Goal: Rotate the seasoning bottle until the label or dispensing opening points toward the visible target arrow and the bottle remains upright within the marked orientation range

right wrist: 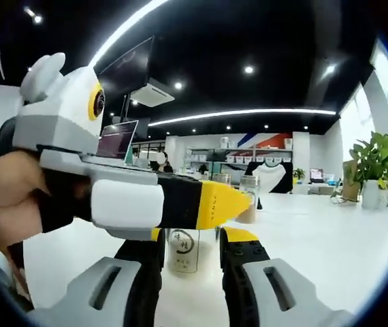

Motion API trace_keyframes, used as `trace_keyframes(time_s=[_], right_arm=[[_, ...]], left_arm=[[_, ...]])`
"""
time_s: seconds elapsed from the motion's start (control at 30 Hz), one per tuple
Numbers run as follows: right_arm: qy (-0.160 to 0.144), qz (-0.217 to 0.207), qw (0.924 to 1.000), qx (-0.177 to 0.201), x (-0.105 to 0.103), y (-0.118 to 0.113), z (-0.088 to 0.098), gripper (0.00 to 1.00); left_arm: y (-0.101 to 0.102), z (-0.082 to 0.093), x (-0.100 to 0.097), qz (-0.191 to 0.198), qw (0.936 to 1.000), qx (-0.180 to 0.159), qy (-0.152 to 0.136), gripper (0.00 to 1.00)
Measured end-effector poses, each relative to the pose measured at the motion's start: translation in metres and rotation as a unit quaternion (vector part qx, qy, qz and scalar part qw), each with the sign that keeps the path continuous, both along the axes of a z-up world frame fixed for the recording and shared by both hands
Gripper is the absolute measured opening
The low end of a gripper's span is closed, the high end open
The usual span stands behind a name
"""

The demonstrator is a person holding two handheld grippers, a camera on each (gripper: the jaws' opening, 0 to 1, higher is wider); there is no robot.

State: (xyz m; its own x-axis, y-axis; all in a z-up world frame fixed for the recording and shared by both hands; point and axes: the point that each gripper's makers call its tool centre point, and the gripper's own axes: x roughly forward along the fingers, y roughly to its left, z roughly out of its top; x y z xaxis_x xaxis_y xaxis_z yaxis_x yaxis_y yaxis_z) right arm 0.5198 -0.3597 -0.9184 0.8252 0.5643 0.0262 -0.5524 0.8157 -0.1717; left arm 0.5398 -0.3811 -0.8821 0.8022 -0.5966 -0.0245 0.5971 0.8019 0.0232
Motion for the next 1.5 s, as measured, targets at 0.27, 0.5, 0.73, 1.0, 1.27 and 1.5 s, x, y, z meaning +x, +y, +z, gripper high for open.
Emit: trace_keyframes(time_s=[0.27, 0.5, 0.73, 1.0, 1.27, 1.5], right_arm=[[0.023, 0.012, 0.9995, 0.016, -0.005, -0.002, -0.008, 0.36], [0.024, -0.002, 0.9997, -0.001, -0.006, -0.014, -0.009, 0.35], [0.026, -0.005, 0.9996, -0.007, -0.006, -0.018, -0.011, 0.35], [0.025, -0.009, 0.9996, -0.004, -0.006, -0.021, -0.008, 0.35], [0.029, -0.002, 0.9996, -0.005, -0.008, -0.018, -0.009, 0.35], [0.035, -0.010, 0.9993, 0.005, -0.007, -0.020, -0.009, 0.35]], left_arm=[[0.021, -0.001, 0.007, 0.012, 0.9999, 0.005, 0.000, 0.36], [0.038, -0.001, 0.011, 0.020, 0.9996, 0.015, -0.010, 0.36], [0.060, 0.002, 0.014, 0.028, 0.9992, 0.021, -0.022, 0.36], [0.094, -0.015, 0.012, 0.064, 0.9977, 0.020, 0.002, 0.36], [0.110, -0.024, 0.009, 0.072, 0.9974, 0.005, 0.010, 0.36], [0.114, -0.026, 0.007, 0.074, 0.9970, -0.012, 0.019, 0.36]])
